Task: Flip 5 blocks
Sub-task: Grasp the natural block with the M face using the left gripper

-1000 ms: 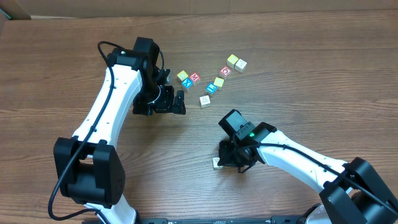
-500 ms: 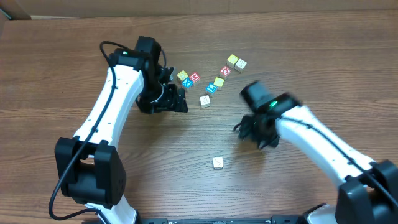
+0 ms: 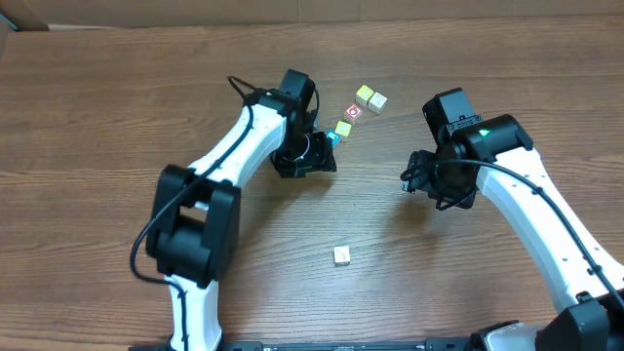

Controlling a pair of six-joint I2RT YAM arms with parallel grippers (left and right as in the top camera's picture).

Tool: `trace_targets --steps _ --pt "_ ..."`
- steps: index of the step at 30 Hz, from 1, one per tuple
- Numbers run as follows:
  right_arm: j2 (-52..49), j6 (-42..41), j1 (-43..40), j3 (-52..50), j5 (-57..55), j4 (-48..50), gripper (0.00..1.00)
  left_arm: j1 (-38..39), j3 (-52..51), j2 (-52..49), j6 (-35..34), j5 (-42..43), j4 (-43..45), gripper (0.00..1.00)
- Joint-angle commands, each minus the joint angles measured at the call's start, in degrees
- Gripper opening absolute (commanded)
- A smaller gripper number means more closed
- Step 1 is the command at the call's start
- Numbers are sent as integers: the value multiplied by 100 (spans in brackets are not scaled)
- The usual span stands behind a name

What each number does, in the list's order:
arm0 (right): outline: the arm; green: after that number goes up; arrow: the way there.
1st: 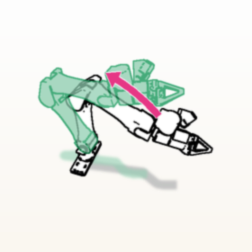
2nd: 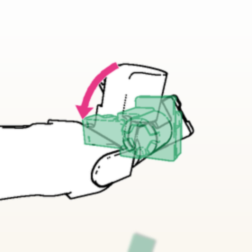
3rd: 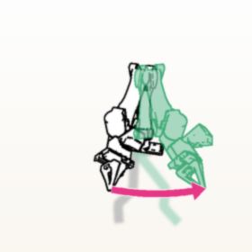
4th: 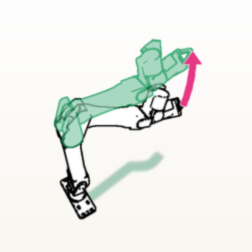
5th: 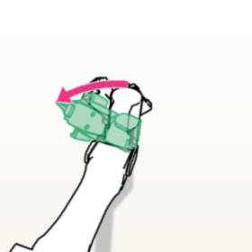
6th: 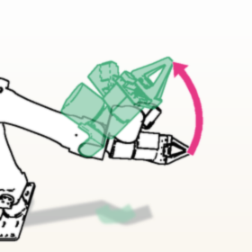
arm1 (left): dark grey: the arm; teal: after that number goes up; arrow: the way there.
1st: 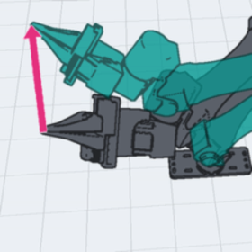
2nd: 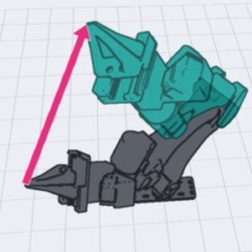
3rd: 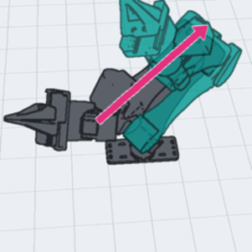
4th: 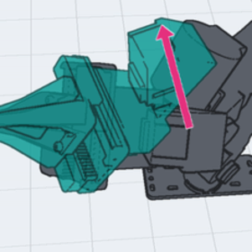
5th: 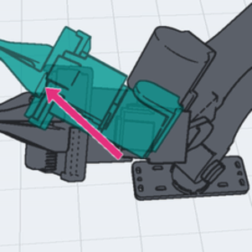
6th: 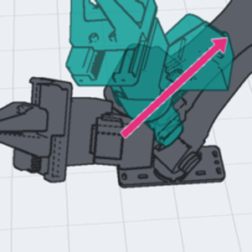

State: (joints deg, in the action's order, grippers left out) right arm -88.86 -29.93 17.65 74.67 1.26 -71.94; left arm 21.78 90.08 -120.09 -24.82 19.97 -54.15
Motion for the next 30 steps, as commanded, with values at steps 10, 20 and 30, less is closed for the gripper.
trace_targets --steps 10,20,30 --pt "111 173 -4 131 39 -39 71 7 94 -240 -868 -39 728 43" --pt "111 173 -4 131 267 -85 71 4 94 -243 -885 -356 741 54" --pt "111 170 -4 131 293 -181 71 7 94 -243 -887 -472 876 47"
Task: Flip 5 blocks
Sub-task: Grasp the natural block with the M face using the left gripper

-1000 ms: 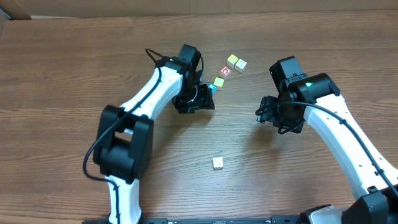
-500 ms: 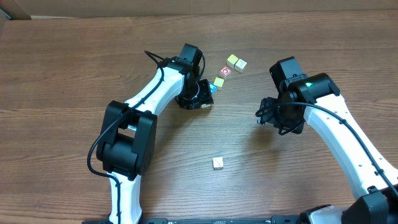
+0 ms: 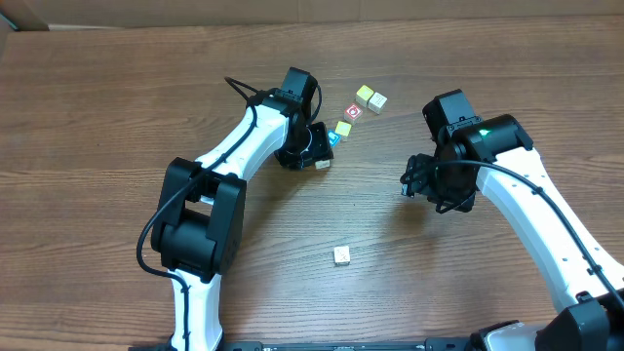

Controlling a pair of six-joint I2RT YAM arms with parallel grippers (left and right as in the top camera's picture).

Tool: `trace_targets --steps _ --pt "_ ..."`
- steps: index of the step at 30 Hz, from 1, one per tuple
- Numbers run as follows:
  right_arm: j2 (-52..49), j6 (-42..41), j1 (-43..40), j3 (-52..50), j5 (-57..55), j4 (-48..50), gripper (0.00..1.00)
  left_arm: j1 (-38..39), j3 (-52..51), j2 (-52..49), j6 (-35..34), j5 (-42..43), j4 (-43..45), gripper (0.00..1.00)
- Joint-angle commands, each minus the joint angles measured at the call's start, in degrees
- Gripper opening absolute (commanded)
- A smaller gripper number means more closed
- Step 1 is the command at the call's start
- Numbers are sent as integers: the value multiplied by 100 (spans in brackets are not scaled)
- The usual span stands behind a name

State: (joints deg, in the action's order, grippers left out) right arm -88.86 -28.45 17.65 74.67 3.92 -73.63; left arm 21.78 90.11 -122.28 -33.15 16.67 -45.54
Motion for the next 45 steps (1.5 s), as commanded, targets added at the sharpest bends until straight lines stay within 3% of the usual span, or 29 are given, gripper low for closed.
trace_targets --steps 1,7,23,27,34,39,45 --pt "111 20 -4 131 26 -17 71 7 92 -24 -52 -175 15 47" --pt "111 20 -4 131 26 -22 71 7 92 -24 -52 -225 37 51" --pt "111 20 -4 131 92 -42 71 190 92 -216 -201 -186 245 44" --pt "111 20 -4 131 90 -42 71 197 92 -352 -227 -136 186 31" --pt "111 22 -4 131 90 -42 71 111 140 -350 -225 -111 133 25" --pt "111 20 -4 131 92 -44 71 -33 588 -350 -68 -127 -402 19" --pt "111 20 -4 131 90 -37 71 -164 2011 -289 568 -549 -2052 16"
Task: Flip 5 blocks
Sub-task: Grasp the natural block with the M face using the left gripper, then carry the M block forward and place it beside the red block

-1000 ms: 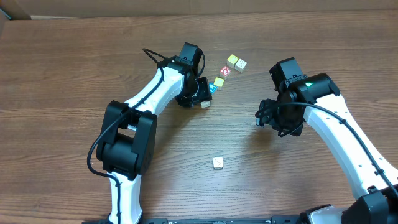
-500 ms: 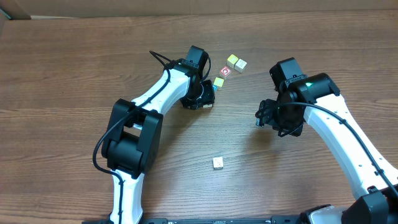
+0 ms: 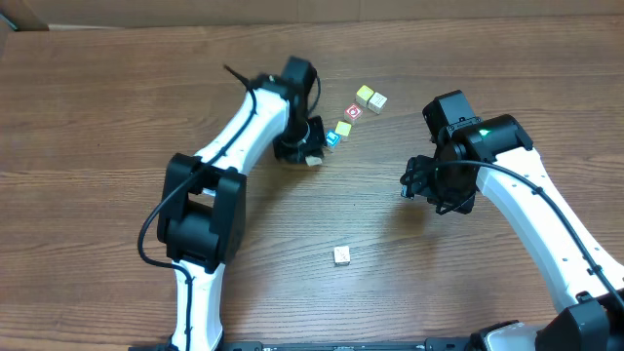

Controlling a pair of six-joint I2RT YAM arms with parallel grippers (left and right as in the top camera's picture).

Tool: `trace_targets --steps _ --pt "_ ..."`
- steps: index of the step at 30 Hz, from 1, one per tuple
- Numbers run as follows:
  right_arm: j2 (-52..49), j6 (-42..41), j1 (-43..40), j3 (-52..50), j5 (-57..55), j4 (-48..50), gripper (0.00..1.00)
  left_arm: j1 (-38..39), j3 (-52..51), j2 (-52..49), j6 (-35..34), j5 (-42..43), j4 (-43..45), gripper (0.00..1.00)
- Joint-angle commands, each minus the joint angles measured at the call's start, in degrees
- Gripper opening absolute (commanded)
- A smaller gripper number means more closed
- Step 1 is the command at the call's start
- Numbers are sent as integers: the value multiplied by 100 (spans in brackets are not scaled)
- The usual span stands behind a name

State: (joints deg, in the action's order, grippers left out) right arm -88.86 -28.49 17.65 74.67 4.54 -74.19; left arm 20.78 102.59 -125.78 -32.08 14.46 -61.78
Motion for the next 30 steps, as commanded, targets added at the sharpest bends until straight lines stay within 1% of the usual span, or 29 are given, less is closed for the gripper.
trace_targets --steps 1,3,5,7,8,10,14,18,21,23,25,26,27,30 --pt "111 24 -4 131 28 24 71 -63 990 74 540 -483 -704 15" --pt "111 24 -4 131 28 42 71 -61 1478 151 715 -776 -1344 13" --pt "111 24 -4 131 28 59 71 -15 1764 273 966 -892 -1799 8" --pt "111 24 -4 131 31 74 71 83 1801 551 1182 -990 -2151 5" --pt "111 22 -4 131 33 74 71 184 1794 774 1172 -1202 -2367 5" --pt "111 22 -4 131 81 74 71 310 1790 1027 1167 -1294 -2559 4" --pt "111 22 -4 131 116 76 71 638 1773 1591 828 -1709 -2940 5" --pt "111 22 -4 131 120 61 71 999 1488 2216 258 -2249 -3250 4" --pt "111 26 -4 131 142 52 71 1178 828 2782 -129 -2398 -3226 4" --pt "111 26 -4 131 157 52 71 1237 146 3230 -380 -2354 -3064 5" --pt "111 26 -4 131 160 52 71 1270 -616 3679 -455 -2157 -2756 4" --pt "111 28 -4 131 157 55 71 1292 -1425 4116 -503 -1869 -2317 5" --pt "111 28 -4 131 157 52 71 1298 -1961 4389 -501 -1637 -1961 5" --pt "111 28 -4 131 157 52 71 1305 -3241 4942 -481 -1043 -955 4"
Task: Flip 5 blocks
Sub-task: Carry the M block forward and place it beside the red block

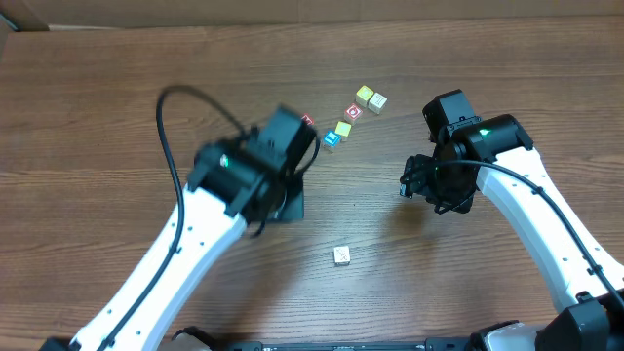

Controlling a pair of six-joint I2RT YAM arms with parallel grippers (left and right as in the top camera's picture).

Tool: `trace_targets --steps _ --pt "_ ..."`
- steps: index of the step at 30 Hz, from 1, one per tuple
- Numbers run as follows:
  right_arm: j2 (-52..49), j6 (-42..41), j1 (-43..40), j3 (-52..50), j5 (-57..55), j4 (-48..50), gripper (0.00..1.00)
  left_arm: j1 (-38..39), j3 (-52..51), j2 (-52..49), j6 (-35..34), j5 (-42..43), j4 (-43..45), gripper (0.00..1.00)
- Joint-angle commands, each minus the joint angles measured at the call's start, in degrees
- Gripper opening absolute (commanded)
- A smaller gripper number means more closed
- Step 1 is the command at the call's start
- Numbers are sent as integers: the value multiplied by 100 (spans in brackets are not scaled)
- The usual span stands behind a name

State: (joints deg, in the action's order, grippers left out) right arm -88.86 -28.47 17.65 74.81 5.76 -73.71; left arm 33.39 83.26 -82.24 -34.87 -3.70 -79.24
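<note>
A loose row of small blocks lies at the table's far middle: a yellow-green block (364, 94), a tan block (377, 100), a red-and-white block (353, 112), another yellow-green block (343, 128) and a blue block (331, 139). A red-topped block (306, 121) peeks out beside my left arm. A pale block (341, 255) sits alone near the front. My left gripper (289, 203) is blurred and points down left of the row; its jaws are hidden. My right gripper (410, 181) hovers right of centre, its jaws unclear.
The brown wooden table (97, 117) fills the view. My left arm's black cable (185, 97) loops over the left part of the table. A cardboard edge (29, 19) shows at the far left corner.
My left arm has pulled back toward the front left, away from the row. The pale block at its fingertips no longer shows there; a red-topped block now shows left of the blue one. The right arm is unchanged.
My left gripper was low just left of the blue block. Then a pale block showed at its fingertips, and it stayed there as the wrist turned. Now the arm is withdrawn and a red-topped block lies near the row. The right arm stayed still throughout.
</note>
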Motion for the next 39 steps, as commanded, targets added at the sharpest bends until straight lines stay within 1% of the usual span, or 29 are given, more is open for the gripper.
trace_targets --steps 1,3,5,8,11,17,21,27,33,39 --pt "111 26 -4 118 35 4 71 44 -1755 734 -184 1038 1200 4" --pt "111 26 -4 118 35 0 71 44 -2470 872 -286 1482 1869 4" --pt "111 28 -4 118 35 -20 71 42 -3091 874 -636 1749 2347 5" --pt "111 50 -4 118 35 -39 71 42 -3759 844 -1121 1845 2802 4" --pt "111 48 -4 118 33 -35 71 42 -4153 841 -1143 1867 3206 4" --pt "111 48 -4 118 35 -37 71 44 -4572 839 -1143 1878 3825 4" --pt "111 48 -4 118 35 -55 71 70 -4852 835 -1141 2039 4288 4" --pt "111 48 -4 118 35 -57 71 369 -4986 667 -1126 2184 5104 6" --pt "111 48 -4 118 35 -59 71 608 -4986 179 -1167 2286 5466 5" --pt "111 48 -4 118 35 -118 71 605 -4986 -61 -1174 2212 5499 4"
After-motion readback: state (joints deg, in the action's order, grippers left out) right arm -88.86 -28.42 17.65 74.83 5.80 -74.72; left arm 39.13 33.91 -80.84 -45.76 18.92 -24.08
